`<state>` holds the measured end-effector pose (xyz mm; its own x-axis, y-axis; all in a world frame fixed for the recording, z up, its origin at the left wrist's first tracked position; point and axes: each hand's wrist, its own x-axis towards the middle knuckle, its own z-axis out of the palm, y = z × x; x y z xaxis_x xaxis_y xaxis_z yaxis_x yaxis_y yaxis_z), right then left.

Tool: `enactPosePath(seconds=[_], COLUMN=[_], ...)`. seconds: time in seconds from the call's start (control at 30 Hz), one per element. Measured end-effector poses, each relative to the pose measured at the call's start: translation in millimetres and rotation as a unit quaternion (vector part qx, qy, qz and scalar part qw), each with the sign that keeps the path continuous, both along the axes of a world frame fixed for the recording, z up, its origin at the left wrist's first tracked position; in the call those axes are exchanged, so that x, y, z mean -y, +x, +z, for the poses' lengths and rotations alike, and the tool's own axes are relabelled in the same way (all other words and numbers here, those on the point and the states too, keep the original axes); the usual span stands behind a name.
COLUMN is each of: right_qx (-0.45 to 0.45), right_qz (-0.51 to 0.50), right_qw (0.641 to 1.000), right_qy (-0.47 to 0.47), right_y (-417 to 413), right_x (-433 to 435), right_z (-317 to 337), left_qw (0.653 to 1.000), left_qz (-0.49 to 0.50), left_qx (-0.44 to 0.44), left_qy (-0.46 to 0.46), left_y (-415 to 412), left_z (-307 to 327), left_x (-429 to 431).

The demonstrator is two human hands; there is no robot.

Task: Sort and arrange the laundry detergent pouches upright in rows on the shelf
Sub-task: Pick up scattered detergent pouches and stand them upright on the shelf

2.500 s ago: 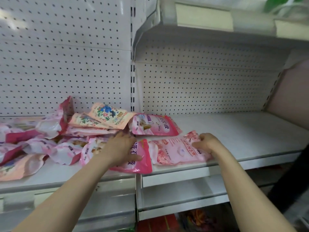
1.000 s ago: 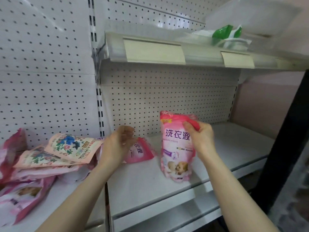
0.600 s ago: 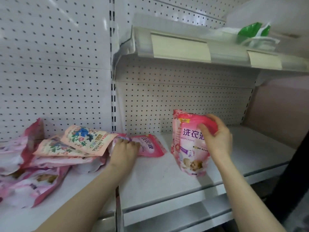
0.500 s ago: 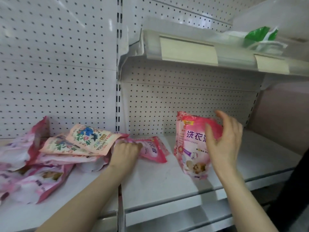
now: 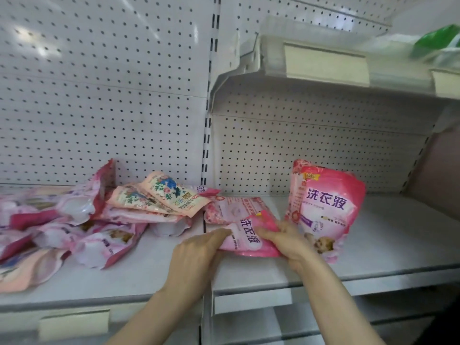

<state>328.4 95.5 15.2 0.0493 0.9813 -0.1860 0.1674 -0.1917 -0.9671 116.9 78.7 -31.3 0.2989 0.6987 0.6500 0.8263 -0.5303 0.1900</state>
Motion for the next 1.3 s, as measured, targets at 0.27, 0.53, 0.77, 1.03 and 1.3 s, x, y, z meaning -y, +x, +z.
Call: enactPosePath(seconds=[0.27,0.53,0.77,1.03,1.3], right_qx=[0.252,0.477,0.429,0.453,0.540], right_qz=[-0.042,-0.128,-0.217,-0.261,-0.262], right_qw=[0.933,0.814,0.807,0.764,0.637], right_qy=[0.255,0.306,0.343,0.378,0.484], right_y=[11,37,61,66,35], right_x=[18,28,37,22,21], right_z=[81,90,68,58,61], left_qw=[0.996,0.991,0.976,0.983,0.969], left_qz=[-0.069,-0.039,0.040,0.114,0.015], left_qx=[0.041,-0.078,-0.190,-0.117,0.231], left_qy=[-0.037,-0.105,-0.099,-0.087,-0.081], left_y=[-11,30,68,66,23], left_z=[29,3,-17,19,43], left_x=[-16,-96,-135,-120,-74])
